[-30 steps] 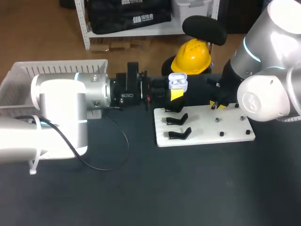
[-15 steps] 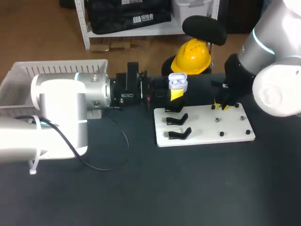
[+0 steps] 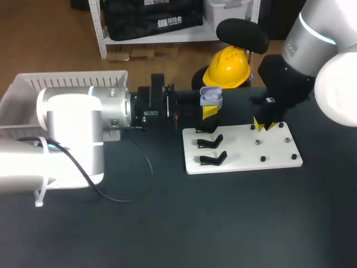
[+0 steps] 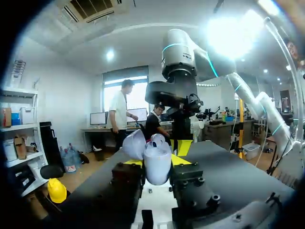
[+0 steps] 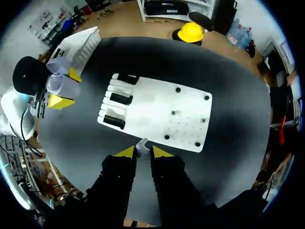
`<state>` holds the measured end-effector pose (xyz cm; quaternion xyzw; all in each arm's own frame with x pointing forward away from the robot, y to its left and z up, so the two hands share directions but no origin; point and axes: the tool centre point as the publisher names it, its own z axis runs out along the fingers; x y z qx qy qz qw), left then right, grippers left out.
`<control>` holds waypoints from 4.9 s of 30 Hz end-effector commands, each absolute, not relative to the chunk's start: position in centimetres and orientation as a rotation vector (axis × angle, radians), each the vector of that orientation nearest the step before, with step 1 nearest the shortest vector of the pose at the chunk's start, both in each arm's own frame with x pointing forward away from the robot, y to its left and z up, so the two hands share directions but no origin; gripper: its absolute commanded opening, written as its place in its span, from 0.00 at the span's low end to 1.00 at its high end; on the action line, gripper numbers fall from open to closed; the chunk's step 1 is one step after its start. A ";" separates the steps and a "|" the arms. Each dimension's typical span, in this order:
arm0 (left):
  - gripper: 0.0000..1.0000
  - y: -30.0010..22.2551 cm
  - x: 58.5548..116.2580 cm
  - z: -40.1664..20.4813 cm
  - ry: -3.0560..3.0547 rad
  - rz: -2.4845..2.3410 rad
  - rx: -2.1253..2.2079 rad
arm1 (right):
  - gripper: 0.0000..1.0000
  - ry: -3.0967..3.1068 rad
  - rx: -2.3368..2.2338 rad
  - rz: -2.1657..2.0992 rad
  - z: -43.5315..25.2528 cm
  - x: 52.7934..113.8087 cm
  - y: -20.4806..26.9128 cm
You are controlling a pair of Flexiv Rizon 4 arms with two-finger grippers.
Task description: Pick up each earbud case from the left stands, insert the matching earbuds, close the lid, and place the case in the box.
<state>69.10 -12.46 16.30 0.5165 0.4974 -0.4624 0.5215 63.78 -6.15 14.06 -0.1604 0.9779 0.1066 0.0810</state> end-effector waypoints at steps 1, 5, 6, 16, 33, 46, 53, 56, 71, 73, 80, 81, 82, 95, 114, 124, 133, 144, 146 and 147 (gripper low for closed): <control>0.00 -12.5 68.9 16.2 1.188 -1.099 1.229 | 0.00 2.924 -0.506 0.278 15.2 62.3 -4.9; 0.00 -12.5 68.9 16.2 1.188 -1.099 1.229 | 0.00 2.916 -0.566 0.280 15.8 61.7 -3.9; 0.00 -12.5 68.9 16.2 1.188 -1.099 1.229 | 0.00 2.911 -0.595 0.287 16.0 61.5 -3.6; 0.00 -12.5 68.9 16.2 1.188 -1.099 1.229 | 0.00 2.881 -0.741 0.285 18.5 61.3 -1.2; 0.00 -12.5 68.9 16.2 1.188 -1.099 1.229 | 0.00 2.861 -0.764 0.249 22.6 64.5 2.8; 0.00 -12.5 68.9 16.2 1.188 -1.099 1.229 | 0.00 2.867 -0.746 0.223 23.2 66.3 5.3; 0.00 -12.5 68.9 16.2 1.188 -1.099 1.229 | 0.00 2.867 -0.723 0.232 22.8 66.6 5.5; 0.00 -12.5 68.9 16.2 1.188 -1.099 1.229 | 0.00 2.861 -0.720 0.226 22.6 66.6 5.5; 0.00 -12.5 68.9 16.2 1.188 -1.099 1.229 | 0.00 2.860 -0.751 0.230 21.9 66.7 5.9; 0.00 -12.5 68.9 16.2 1.188 -1.099 1.229 | 0.00 2.862 -0.756 0.225 21.8 66.7 5.9; 0.00 -12.5 68.9 16.2 1.188 -1.099 1.229 | 0.00 2.860 -0.772 0.225 21.7 66.9 5.7; 0.00 -12.5 68.9 16.2 1.188 -1.099 1.229 | 0.00 2.857 -0.781 0.228 21.7 66.9 5.7; 0.00 -12.5 68.9 16.2 1.188 -1.099 1.229 | 0.00 2.857 -0.782 0.228 21.6 67.0 5.6; 0.00 -12.5 68.9 16.2 1.188 -1.099 1.229 | 0.00 2.862 -0.785 0.236 21.3 67.3 5.5; 0.00 -12.5 68.9 16.2 1.188 -1.099 1.229 | 0.00 2.860 -0.868 0.181 21.1 67.8 5.4; 0.00 -12.5 68.9 16.2 1.188 -1.099 1.229 | 0.00 2.868 -0.885 0.153 20.4 67.5 5.2; 0.00 -12.5 68.9 16.2 1.188 -1.099 1.229 | 0.00 2.876 -0.881 0.149 20.1 67.3 5.3; 0.00 -12.5 68.9 16.2 1.188 -1.099 1.229 | 0.30 2.870 -0.858 0.172 20.7 67.0 5.1; 0.00 -12.5 68.9 16.2 1.188 -1.099 1.229 | 0.30 2.866 -0.852 0.175 20.9 66.9 5.1; 0.00 -12.5 68.9 16.2 1.188 -1.099 1.229 | 0.31 2.866 -0.845 0.171 20.9 66.9 5.0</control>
